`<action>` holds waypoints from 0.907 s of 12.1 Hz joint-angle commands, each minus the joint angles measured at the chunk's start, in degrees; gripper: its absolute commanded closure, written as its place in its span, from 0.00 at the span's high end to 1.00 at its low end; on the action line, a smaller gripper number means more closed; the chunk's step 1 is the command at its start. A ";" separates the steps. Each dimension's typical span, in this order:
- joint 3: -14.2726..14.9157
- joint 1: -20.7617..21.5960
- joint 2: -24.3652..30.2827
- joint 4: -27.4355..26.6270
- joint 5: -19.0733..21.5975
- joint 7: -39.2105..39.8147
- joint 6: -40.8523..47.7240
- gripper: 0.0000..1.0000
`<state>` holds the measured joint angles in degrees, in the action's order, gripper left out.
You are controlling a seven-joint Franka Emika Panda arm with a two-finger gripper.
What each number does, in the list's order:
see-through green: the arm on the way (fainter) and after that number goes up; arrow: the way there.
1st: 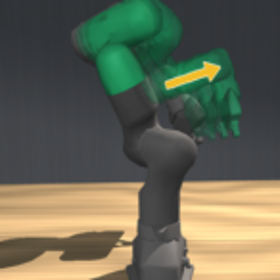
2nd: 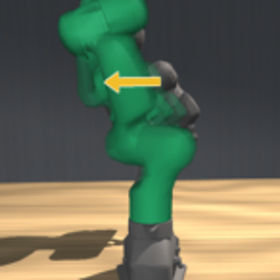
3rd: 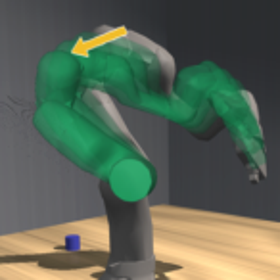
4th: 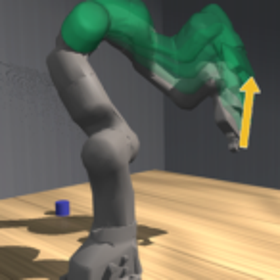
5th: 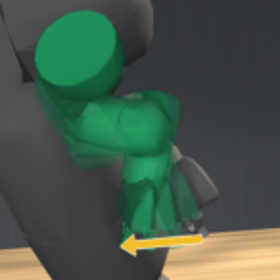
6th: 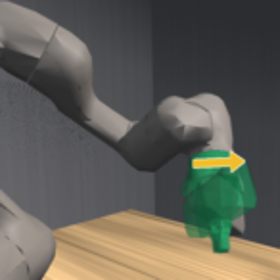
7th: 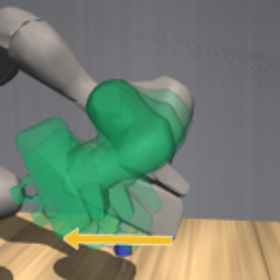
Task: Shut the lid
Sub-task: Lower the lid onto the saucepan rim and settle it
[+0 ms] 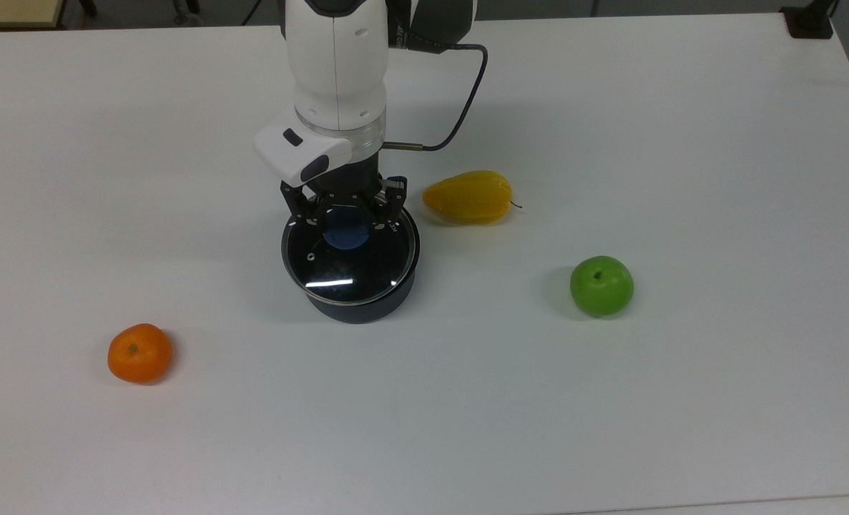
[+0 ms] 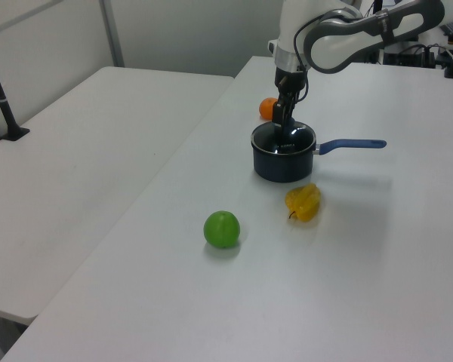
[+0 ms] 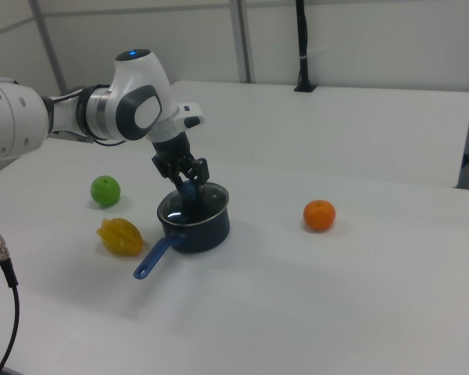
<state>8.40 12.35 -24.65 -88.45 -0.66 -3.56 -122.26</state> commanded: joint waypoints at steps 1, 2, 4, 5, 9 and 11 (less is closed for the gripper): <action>0.56 0.92 2.15 -3.31 -0.83 -0.83 0.80 0.40; 0.56 0.92 2.76 -4.18 -0.83 -0.66 0.80 0.40; 0.48 1.01 3.03 -4.71 -0.83 -0.74 0.71 0.40; 0.47 1.01 2.94 -4.71 -0.83 -0.83 0.53 0.41; 0.47 1.01 2.32 -4.63 -0.83 -1.18 0.09 0.71; 0.47 0.92 2.58 -4.28 -0.66 -1.54 0.53 0.85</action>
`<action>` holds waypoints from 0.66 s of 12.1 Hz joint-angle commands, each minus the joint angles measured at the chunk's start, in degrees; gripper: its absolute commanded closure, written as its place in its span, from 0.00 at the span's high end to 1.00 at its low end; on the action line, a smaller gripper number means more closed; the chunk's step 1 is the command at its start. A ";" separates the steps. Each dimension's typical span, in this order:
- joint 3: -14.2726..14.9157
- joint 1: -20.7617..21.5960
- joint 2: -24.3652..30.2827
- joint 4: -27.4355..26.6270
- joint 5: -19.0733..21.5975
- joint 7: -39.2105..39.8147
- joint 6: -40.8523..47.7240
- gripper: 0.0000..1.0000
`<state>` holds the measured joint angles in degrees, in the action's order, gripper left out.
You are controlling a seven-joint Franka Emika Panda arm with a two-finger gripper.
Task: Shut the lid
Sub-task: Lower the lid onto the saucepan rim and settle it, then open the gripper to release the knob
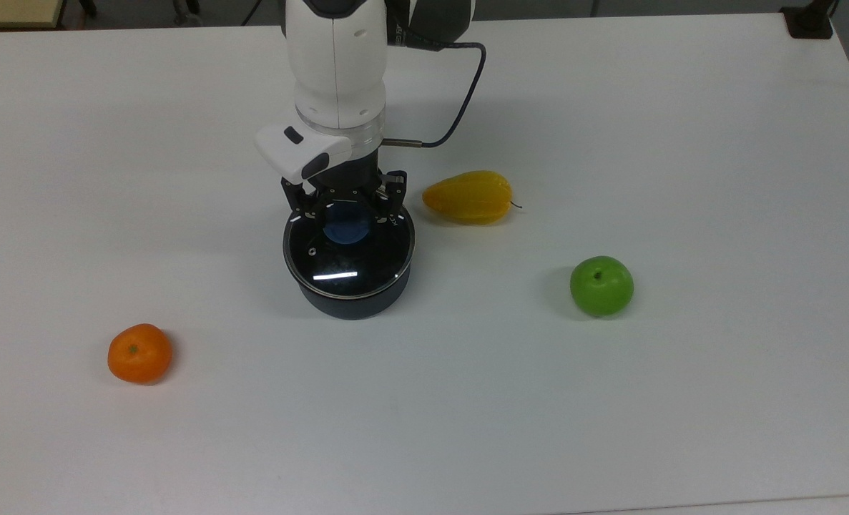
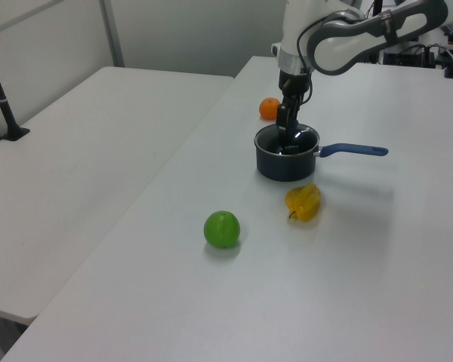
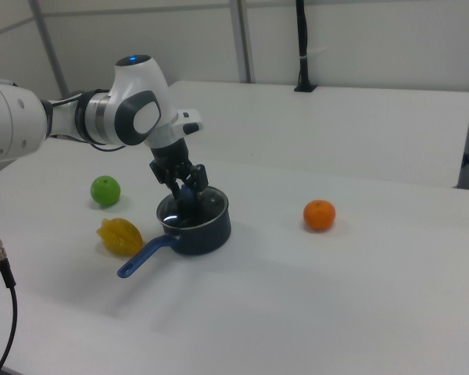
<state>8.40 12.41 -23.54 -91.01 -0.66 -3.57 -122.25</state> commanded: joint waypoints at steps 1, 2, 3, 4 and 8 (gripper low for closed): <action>0.47 0.86 1.57 -1.71 -0.57 -1.53 0.61 0.91; 0.47 0.86 1.83 -1.62 -0.48 -1.53 0.79 1.00; 0.47 0.77 2.01 -1.62 -0.39 -1.53 0.79 1.00; 0.47 0.59 2.62 -1.62 -0.30 -1.53 0.87 1.00; 0.47 0.24 6.21 -1.62 -0.13 -1.53 6.92 1.00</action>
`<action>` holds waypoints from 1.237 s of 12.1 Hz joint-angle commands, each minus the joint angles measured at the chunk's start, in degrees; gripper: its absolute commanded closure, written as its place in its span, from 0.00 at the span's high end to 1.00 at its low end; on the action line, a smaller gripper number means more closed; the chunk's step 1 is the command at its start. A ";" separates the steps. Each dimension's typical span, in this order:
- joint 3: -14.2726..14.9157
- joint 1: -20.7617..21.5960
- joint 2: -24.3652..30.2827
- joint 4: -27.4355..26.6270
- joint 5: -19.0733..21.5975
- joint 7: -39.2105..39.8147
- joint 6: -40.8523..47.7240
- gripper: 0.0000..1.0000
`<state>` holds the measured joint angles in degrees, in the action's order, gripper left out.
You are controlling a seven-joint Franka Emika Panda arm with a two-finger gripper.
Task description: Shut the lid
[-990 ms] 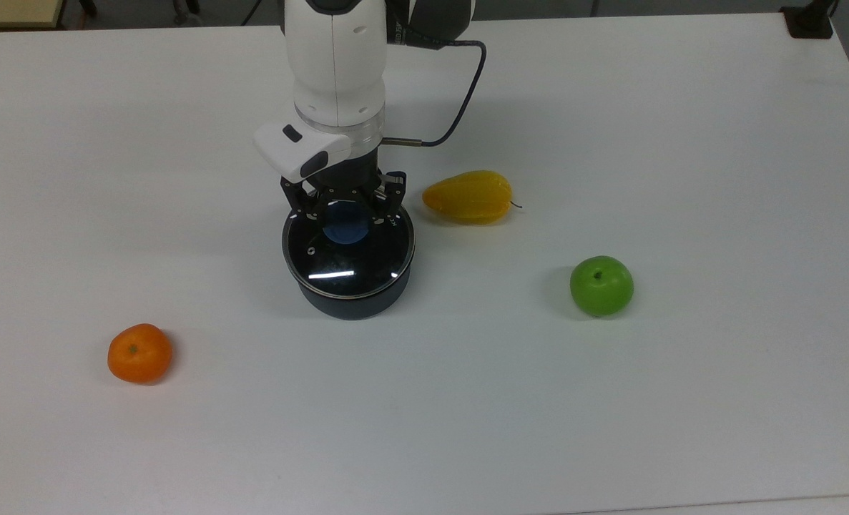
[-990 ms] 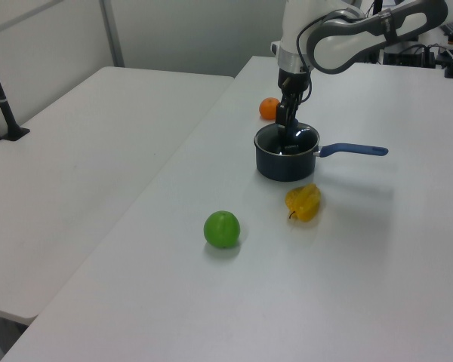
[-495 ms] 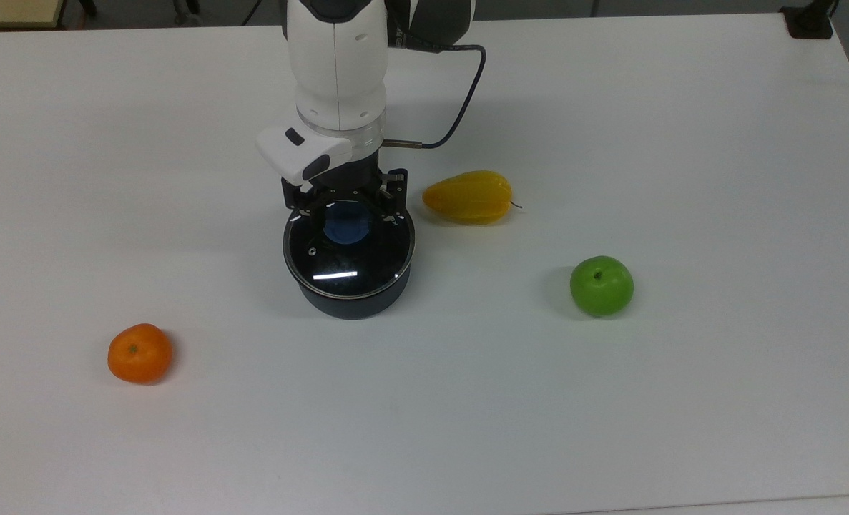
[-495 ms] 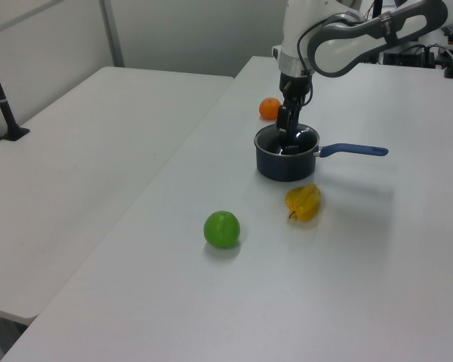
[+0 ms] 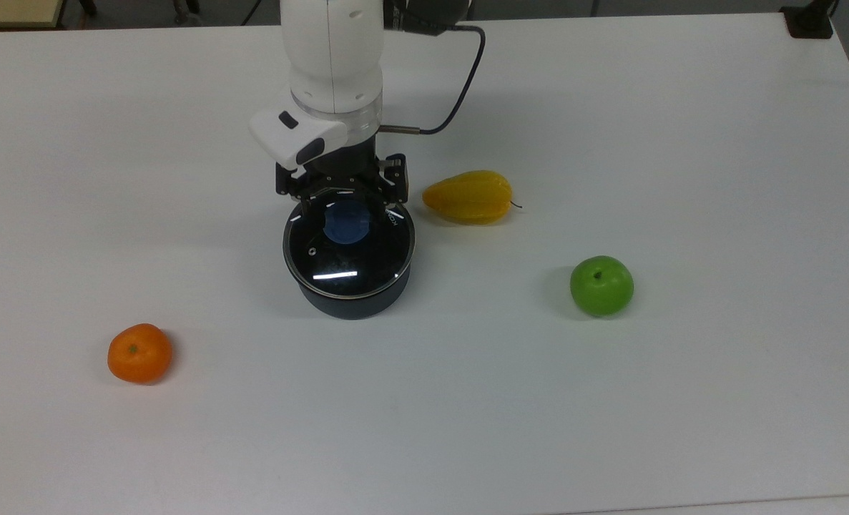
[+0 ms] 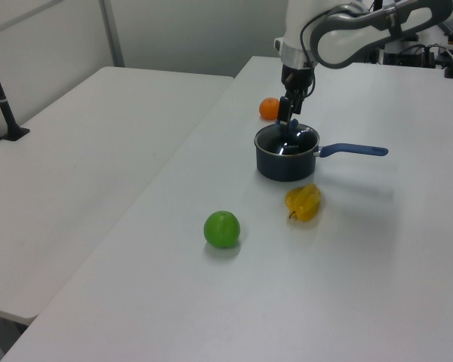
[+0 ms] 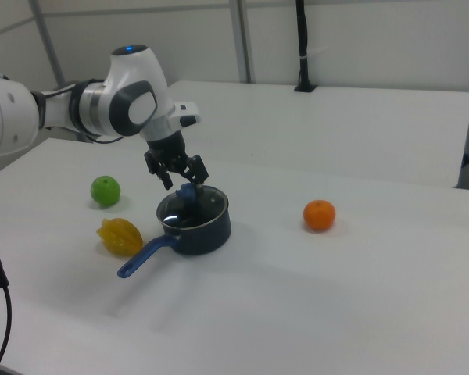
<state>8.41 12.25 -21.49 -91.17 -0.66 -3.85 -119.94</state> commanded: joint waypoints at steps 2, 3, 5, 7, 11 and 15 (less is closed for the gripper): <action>0.47 -0.21 7.15 -1.47 -0.13 -1.51 10.05 1.00; 0.47 -0.99 8.65 -1.56 -0.13 -1.33 12.77 1.00; 0.38 -2.93 11.98 -1.73 -0.04 -1.24 16.74 1.00; 0.12 -4.86 15.67 -2.00 -0.04 -1.24 20.16 1.00; -1.02 -8.03 18.68 -2.35 -0.13 -0.63 23.08 1.00; -1.02 -7.60 17.80 -2.00 -0.57 -1.16 23.26 1.00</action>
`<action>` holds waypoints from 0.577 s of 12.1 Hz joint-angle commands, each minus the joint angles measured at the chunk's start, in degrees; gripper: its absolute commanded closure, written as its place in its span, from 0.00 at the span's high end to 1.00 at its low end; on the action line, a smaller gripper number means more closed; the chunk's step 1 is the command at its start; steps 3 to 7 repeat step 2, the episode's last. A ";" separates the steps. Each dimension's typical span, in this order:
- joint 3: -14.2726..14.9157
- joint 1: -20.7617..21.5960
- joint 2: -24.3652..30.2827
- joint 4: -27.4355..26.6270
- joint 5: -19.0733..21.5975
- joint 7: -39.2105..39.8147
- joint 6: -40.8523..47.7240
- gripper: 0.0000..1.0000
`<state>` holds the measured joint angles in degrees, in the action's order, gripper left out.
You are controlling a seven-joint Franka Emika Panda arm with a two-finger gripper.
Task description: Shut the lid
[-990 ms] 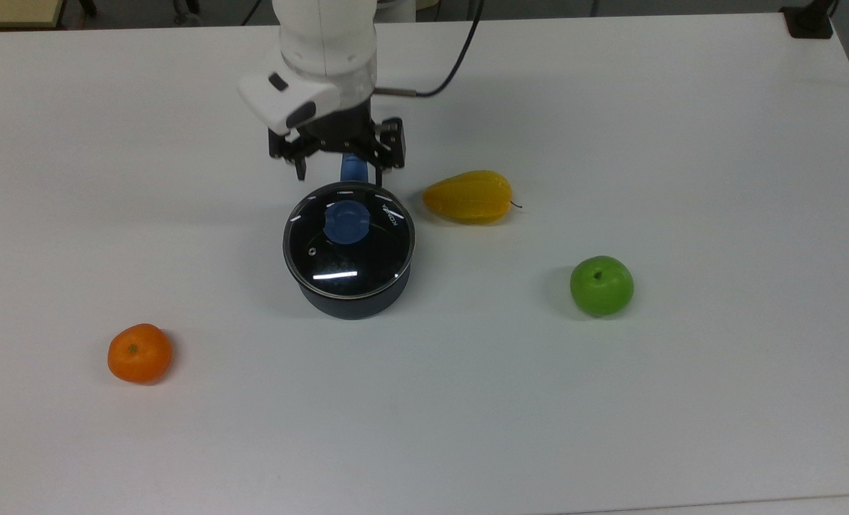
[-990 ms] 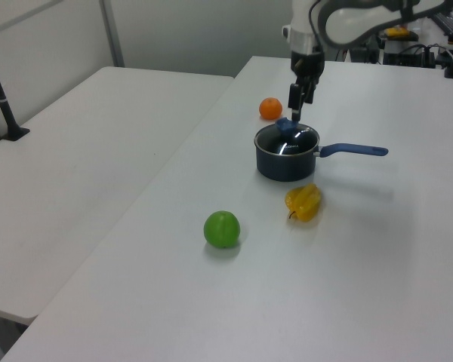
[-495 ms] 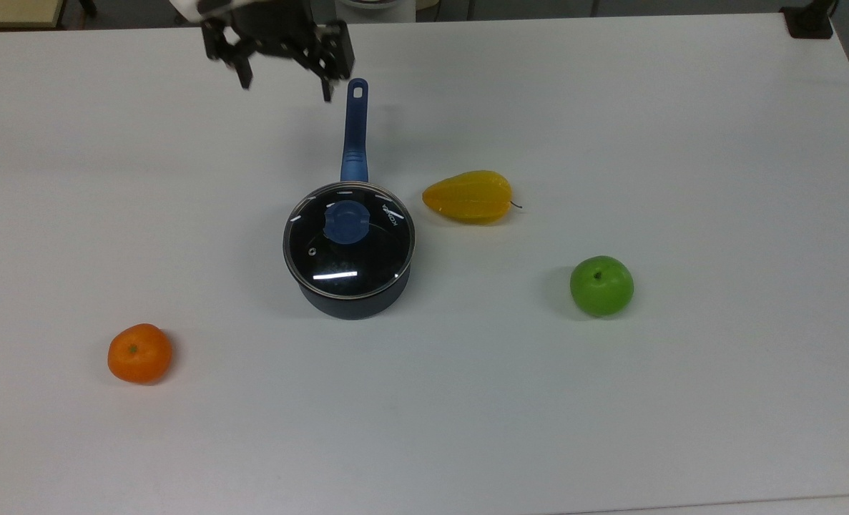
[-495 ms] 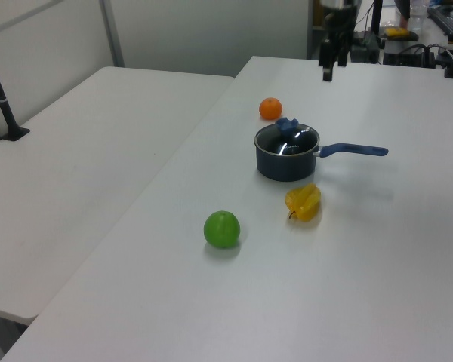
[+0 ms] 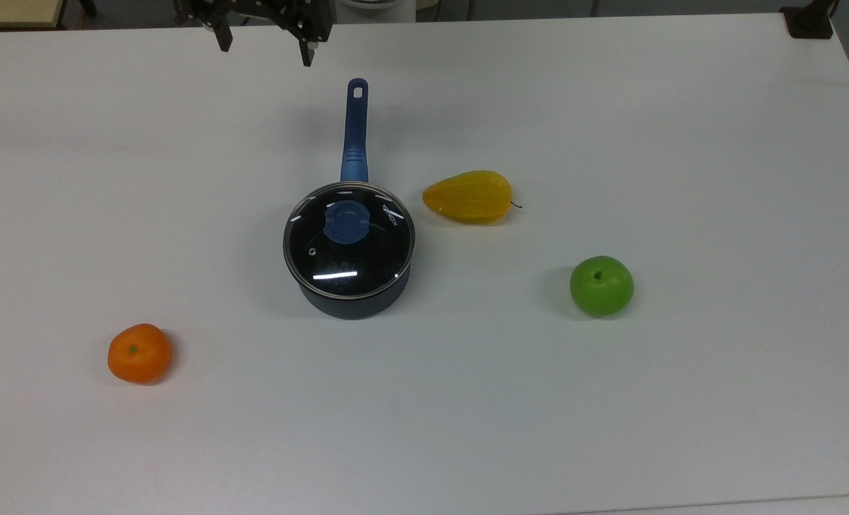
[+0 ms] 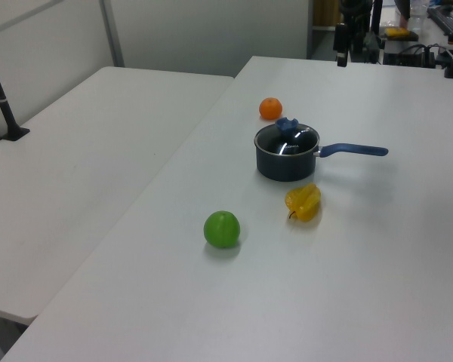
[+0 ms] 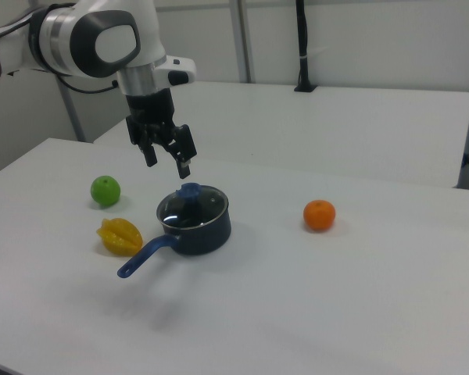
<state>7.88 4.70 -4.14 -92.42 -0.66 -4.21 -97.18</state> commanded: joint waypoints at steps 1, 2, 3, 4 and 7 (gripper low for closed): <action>-0.50 0.05 0.36 -0.66 -0.66 -0.89 0.42 1.00; -0.50 0.05 0.27 -0.66 -0.66 -0.89 0.33 1.00; -0.50 0.05 0.27 -0.66 -0.66 -0.89 0.33 1.00; -0.50 0.05 0.27 -0.66 -0.66 -0.89 0.33 1.00; -0.50 0.05 0.27 -0.66 -0.66 -0.89 0.33 1.00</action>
